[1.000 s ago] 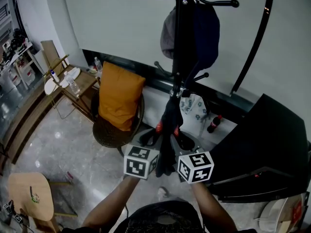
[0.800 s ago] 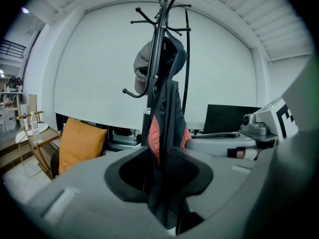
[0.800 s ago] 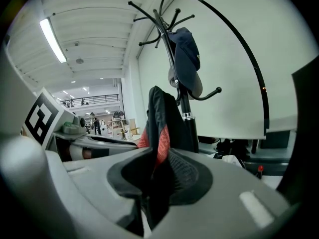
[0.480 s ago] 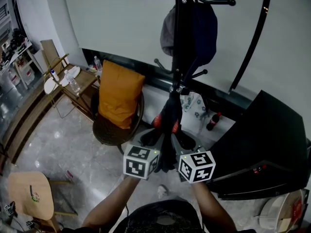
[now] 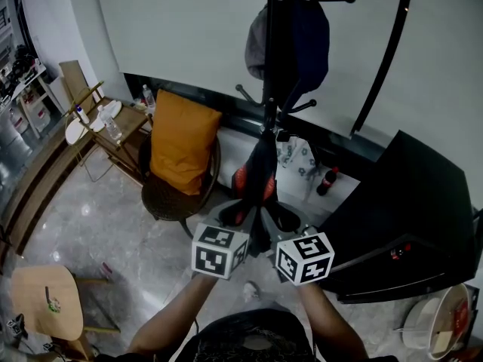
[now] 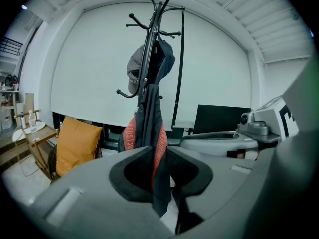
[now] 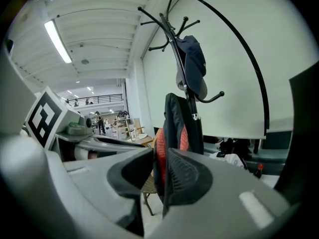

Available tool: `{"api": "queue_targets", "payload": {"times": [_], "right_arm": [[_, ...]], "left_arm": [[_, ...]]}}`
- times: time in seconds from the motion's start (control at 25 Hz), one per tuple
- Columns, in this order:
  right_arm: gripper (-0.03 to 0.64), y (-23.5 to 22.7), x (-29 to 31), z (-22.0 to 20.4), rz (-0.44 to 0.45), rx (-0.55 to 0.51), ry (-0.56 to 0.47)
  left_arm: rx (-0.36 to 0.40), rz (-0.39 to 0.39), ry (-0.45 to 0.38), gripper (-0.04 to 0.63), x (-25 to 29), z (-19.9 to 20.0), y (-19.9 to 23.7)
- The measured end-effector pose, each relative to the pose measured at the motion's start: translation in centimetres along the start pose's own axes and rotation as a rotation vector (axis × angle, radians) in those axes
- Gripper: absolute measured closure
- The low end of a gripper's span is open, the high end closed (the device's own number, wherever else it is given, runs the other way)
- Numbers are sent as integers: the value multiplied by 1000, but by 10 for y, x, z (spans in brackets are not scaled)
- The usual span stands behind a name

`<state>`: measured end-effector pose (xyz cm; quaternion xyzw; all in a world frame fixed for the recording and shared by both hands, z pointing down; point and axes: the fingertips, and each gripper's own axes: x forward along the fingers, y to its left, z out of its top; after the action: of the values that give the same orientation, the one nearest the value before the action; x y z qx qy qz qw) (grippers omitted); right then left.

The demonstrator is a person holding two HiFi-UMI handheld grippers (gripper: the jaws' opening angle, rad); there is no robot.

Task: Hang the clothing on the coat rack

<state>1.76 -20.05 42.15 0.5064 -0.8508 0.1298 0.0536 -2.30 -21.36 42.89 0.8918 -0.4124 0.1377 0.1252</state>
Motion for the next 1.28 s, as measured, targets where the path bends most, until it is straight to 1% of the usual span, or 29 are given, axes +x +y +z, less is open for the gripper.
{"api": "queue_targets", "payload": {"times": [0.12,0.24,0.56,0.72,1.28], "right_arm": [[543,3,-9,-2,-9,-9,0],[554,6,-17,-3,-11,-20,6],[578,19,-34,-2,25,-29,6],[581,22,-38,-2,30,-39,9],[581,25,-51,-4,34,-50,17]], "left_arm": [[-4,-4,2,508,-6,-4,-5],[-9,-5,-3,523,-11,-5,-10],[2,-15,-24,574,-22,-6,-24],[-1,-20,-25,586,-25,-6,-27],[-14,-31,-36,589,-29,-7,-37]]}}
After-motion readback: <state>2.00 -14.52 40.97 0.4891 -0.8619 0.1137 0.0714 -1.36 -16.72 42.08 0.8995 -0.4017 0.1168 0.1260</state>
